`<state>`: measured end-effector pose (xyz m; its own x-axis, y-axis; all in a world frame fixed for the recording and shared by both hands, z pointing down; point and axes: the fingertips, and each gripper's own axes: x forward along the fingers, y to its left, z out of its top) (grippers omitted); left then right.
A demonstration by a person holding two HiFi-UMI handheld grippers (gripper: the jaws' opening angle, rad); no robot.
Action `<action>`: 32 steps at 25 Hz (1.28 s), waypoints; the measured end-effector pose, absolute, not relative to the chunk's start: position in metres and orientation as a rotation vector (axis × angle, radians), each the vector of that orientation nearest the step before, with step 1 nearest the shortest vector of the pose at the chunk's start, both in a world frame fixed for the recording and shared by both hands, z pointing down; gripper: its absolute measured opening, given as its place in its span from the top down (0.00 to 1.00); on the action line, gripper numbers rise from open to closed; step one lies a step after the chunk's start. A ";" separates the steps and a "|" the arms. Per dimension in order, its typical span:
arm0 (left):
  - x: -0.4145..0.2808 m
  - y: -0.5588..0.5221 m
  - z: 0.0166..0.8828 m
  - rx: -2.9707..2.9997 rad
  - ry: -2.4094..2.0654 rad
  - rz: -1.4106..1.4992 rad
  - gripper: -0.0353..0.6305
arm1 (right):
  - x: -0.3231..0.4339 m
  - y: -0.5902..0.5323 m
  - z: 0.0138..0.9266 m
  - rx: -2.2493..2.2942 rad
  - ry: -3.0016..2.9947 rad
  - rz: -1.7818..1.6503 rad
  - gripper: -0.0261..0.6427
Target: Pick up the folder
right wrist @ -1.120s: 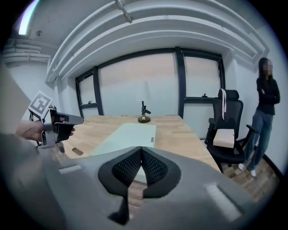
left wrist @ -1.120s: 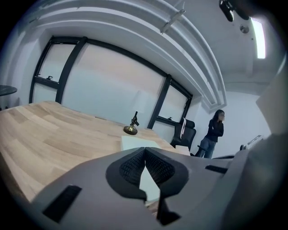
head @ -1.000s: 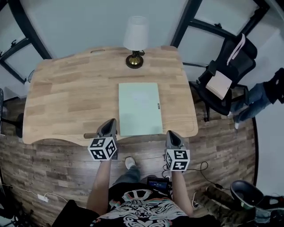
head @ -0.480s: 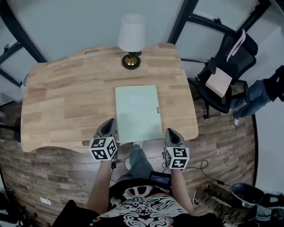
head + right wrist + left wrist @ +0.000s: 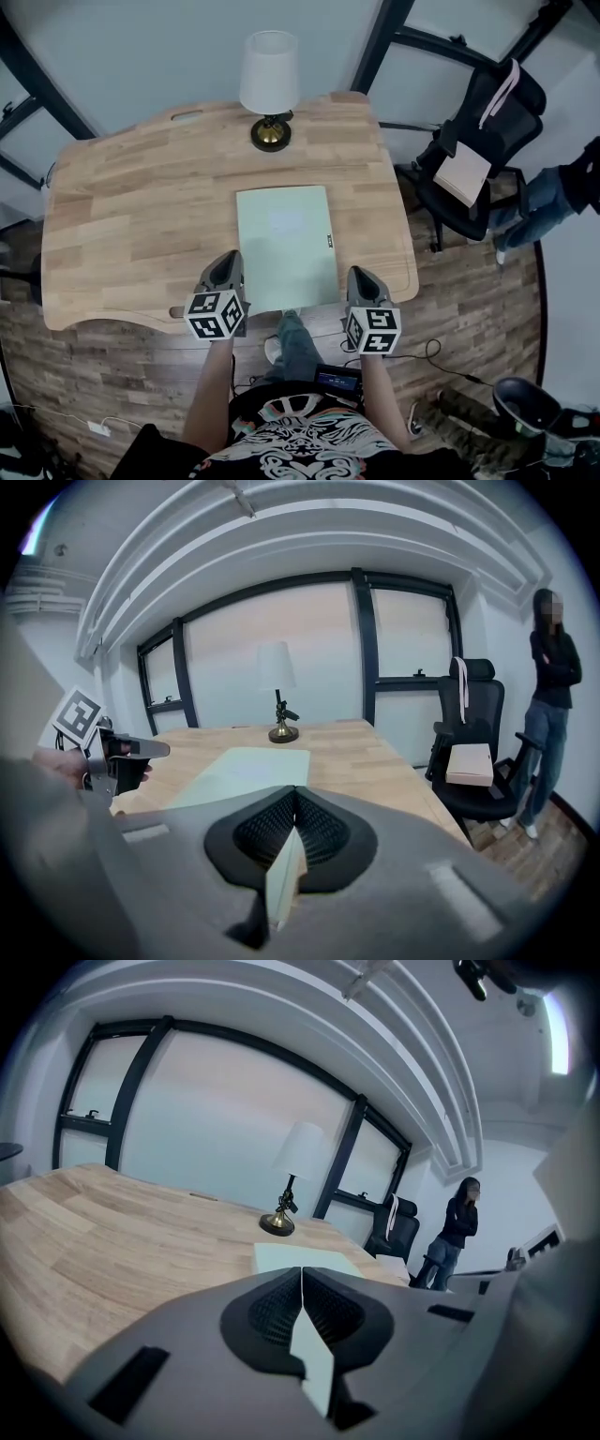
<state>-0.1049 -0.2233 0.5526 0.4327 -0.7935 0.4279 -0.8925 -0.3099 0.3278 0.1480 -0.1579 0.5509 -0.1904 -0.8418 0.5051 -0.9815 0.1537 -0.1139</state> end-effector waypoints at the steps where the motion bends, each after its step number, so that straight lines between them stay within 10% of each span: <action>1: -0.105 -0.224 0.554 2.171 -1.417 0.261 0.94 | 0.147 -0.160 0.554 1.746 -2.115 0.617 0.95; 25: -0.107 -0.253 0.598 2.059 -1.403 0.322 0.92 | 0.132 -0.219 0.602 1.617 -2.193 0.894 0.85; 32: -0.094 -0.263 0.617 1.993 -1.284 0.303 0.63 | 0.125 -0.235 0.625 1.531 -2.208 1.065 0.60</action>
